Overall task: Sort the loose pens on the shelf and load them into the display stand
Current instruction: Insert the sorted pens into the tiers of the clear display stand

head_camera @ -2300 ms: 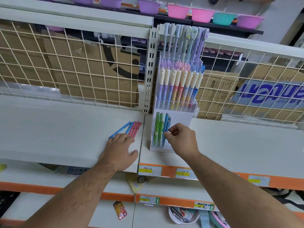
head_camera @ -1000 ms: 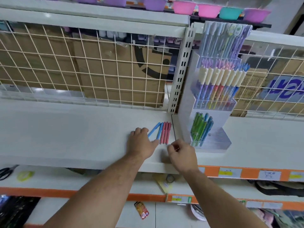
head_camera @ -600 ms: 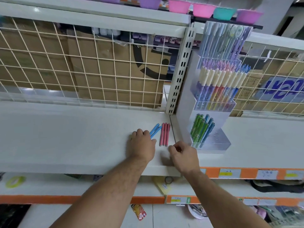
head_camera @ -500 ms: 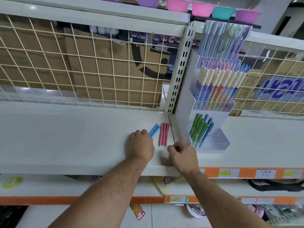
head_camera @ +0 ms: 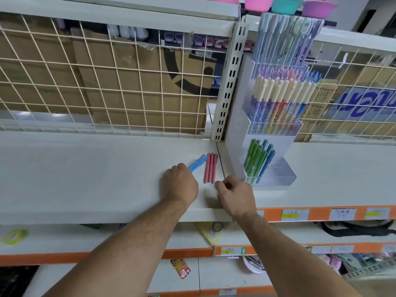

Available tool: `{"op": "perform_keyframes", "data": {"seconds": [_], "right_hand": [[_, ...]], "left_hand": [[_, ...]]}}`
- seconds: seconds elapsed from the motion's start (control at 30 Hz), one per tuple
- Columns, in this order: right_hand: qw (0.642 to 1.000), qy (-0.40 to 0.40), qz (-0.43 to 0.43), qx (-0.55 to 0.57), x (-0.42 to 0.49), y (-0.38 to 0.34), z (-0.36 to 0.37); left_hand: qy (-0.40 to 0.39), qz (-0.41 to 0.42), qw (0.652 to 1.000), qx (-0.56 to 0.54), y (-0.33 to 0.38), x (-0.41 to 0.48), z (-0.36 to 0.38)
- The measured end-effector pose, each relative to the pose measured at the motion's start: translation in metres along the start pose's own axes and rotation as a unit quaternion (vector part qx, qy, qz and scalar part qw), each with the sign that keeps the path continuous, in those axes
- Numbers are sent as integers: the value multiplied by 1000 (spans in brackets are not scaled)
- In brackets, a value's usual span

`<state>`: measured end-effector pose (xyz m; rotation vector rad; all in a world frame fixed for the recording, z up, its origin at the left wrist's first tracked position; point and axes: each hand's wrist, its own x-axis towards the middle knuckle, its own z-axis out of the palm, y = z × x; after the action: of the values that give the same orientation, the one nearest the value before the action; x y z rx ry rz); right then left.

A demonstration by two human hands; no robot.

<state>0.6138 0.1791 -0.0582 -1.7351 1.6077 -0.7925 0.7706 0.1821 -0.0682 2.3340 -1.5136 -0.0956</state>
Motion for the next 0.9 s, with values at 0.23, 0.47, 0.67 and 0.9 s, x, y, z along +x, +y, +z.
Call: {"op": "perform_keyframes", "data": {"seconds": [0.23, 0.47, 0.67, 0.9], "right_hand": [[993, -28, 24, 108, -4, -11, -13], [973, -20, -5, 230, -14, -18, -42], [985, -33, -44, 161, -12, 16, -75], [986, -47, -60, 150, 6, 47, -126]], "left_hand": [[-16, -3, 964, -264, 14, -37, -17], [-78, 72, 926, -362, 47, -67, -14], [-87, 86, 923, -365, 74, -80, -9], [-64, 54, 922, -378, 128, -89, 4]]}}
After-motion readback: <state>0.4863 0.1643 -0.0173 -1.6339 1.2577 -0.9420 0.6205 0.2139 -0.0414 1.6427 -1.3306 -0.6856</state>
